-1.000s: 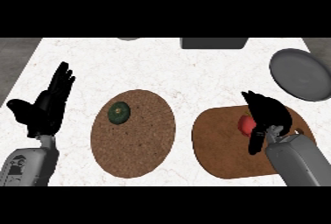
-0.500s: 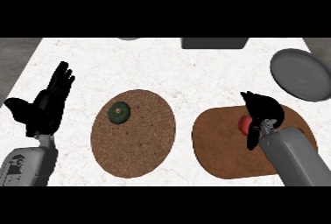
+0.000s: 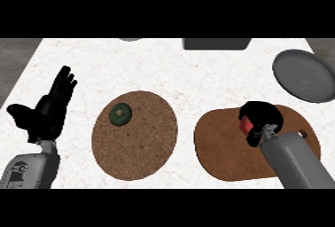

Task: Pick the bell pepper from the cutting board and place it in the pan

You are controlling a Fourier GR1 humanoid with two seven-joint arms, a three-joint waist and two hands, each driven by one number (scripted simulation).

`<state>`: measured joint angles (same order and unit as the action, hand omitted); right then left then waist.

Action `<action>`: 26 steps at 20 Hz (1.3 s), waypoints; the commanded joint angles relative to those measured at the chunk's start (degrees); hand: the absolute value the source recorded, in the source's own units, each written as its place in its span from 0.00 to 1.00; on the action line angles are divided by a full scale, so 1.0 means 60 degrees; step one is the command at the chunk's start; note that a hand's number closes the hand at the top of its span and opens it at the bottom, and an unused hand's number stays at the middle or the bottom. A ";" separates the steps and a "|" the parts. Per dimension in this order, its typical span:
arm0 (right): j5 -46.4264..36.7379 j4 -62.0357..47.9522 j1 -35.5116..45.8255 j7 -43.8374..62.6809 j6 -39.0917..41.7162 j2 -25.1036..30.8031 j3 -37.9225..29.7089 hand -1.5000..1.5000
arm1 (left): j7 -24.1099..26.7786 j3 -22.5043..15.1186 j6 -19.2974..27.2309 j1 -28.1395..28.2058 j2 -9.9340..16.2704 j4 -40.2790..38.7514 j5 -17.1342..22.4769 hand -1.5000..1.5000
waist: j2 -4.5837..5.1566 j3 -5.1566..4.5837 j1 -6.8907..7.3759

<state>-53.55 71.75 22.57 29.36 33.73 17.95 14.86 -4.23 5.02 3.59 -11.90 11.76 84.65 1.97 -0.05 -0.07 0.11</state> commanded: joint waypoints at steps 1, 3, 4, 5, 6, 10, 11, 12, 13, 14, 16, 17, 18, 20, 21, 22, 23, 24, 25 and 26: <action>-0.0513 -0.0195 -0.0021 -0.0359 -0.0264 -0.0398 0.0282 1.00 | 0.0044 0.0030 0.0029 -0.0229 -0.0096 -0.0184 -0.0156 0.50 | 0.0011 0.0012 -0.0001; -0.0647 -0.0319 -0.0235 -0.0727 -0.0424 -0.0318 0.0194 1.00 | 0.0308 -0.0063 -0.0019 0.0210 -0.0224 -0.0181 -0.0275 0.50 | 0.0010 0.0012 -0.0001; -0.0520 -0.0033 -0.0268 -0.1028 -0.0014 0.0180 -0.0024 1.00 | -0.0287 0.0228 -0.0082 -0.0689 0.0044 -0.0399 -0.0073 0.50 | 0.0009 0.0012 -0.0031; -0.0761 0.0091 -0.0031 -0.0355 0.0009 -0.0500 0.0059 1.00 | 0.0504 0.0290 -0.0197 -0.0313 -0.0092 -0.0707 -0.0055 0.50 | 0.0009 0.0010 -0.0015; -0.0826 0.0046 -0.0630 -0.0716 -0.0593 -0.0328 0.0113 1.00 | -0.0389 -0.0244 0.0043 0.0550 -0.0265 0.1053 -0.0305 0.50 | -0.0004 0.0014 0.0016; -0.0400 -0.2242 0.1645 0.0714 -0.1585 -0.2433 -0.1018 1.00 | 0.0134 -0.0002 -0.0193 -0.0306 -0.0065 -0.0420 -0.0232 0.50 | 0.0096 0.0018 0.0249; -0.0086 -0.2497 0.2030 0.0795 -0.2004 -0.2560 -0.1663 1.00 | 0.0145 -0.0285 0.0030 -0.0216 -0.0418 -0.0191 -0.0371 0.50 | 0.0128 0.0027 0.0358; -0.0053 -0.2996 0.2136 0.0883 -0.2564 -0.2910 -0.1805 1.00 | -0.0029 -0.0272 -0.0094 -0.0340 -0.0311 0.0056 -0.0273 0.50 | 0.0140 0.0033 0.0440; 0.0065 -0.3259 0.2666 0.1211 -0.3024 -0.2927 -0.1671 1.00 | -0.0225 -0.0183 -0.0021 -0.0885 -0.0305 -0.0271 -0.0249 0.50 | 0.0166 0.0031 0.0434; 0.0007 -0.3334 0.3201 0.1339 -0.3050 -0.2941 -0.1944 1.00 | 0.0169 -0.0045 -0.0066 -0.0260 -0.0187 -0.0143 -0.0263 0.50 | 0.0107 0.0020 0.0391; -0.0464 -0.4186 0.3493 0.1271 -0.4509 -0.2960 -0.1981 1.00 | -0.0071 -0.0047 -0.0170 -0.0636 -0.0087 -0.0274 -0.0239 0.50 | 0.0139 0.0023 0.0387; -0.0840 -0.3570 0.3451 0.1367 -0.4664 -0.2774 -0.1836 1.00 | -0.0384 -0.0317 0.0279 -0.0665 -0.0507 -0.0047 -0.0457 0.50 | 0.0070 0.0020 0.0224; -0.1249 -0.3384 0.3068 0.1368 -0.5774 -0.2970 -0.1536 1.00 | 0.0284 -0.0061 -0.0072 -0.0216 -0.0268 -0.0196 -0.0246 0.50 | 0.0081 0.0015 0.0273; -0.1710 -0.2908 0.3593 0.1261 -0.6060 -0.2383 -0.1449 1.00 | -0.0019 -0.0104 0.0274 -0.0446 -0.0440 -0.0372 -0.0424 0.50 | 0.0060 0.0013 0.0132; -0.1946 -0.3038 0.3539 0.1328 -0.6616 -0.2380 -0.1453 1.00 | -0.0325 -0.0120 0.0108 -0.0207 -0.0272 0.0347 -0.0296 0.50 | 0.0025 0.0020 0.0256; -0.1913 -0.2576 0.3762 0.1454 -0.6389 -0.2244 -0.1501 1.00 | -0.0152 0.0018 0.0052 -0.0165 -0.0188 0.0140 -0.0256 0.50 | -0.0003 0.0012 0.0115; -0.2021 -0.2543 0.3311 0.1360 -0.7220 -0.2463 -0.1486 1.00 | 0.0039 0.0131 -0.0031 -0.0188 -0.0178 -0.0105 -0.0154 0.50 | 0.0020 0.0012 0.0061; -0.1915 -0.2337 0.3967 0.1672 -0.6873 -0.2363 -0.1729 1.00 | -0.0010 0.0125 0.0003 -0.0096 -0.0130 0.0100 -0.0208 0.50 | 0.0000 0.0011 0.0084; -0.2076 -0.2270 0.3578 0.1410 -0.7228 -0.2232 -0.1621 1.00 | 0.0325 0.0289 -0.0066 -0.0410 -0.0064 -0.0588 -0.0200 0.50 | 0.0025 0.0009 -0.0022; -0.2043 -0.2208 0.4129 0.1744 -0.7047 -0.2074 -0.1902 1.00 | -0.0029 0.0006 -0.0200 0.0028 -0.0094 0.0084 -0.0215 0.50 | -0.0002 0.0012 0.0065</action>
<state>-64.23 56.45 44.26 38.06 -5.15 3.99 4.98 -4.19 5.36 3.36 -13.21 10.78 84.12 0.59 0.10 0.01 0.76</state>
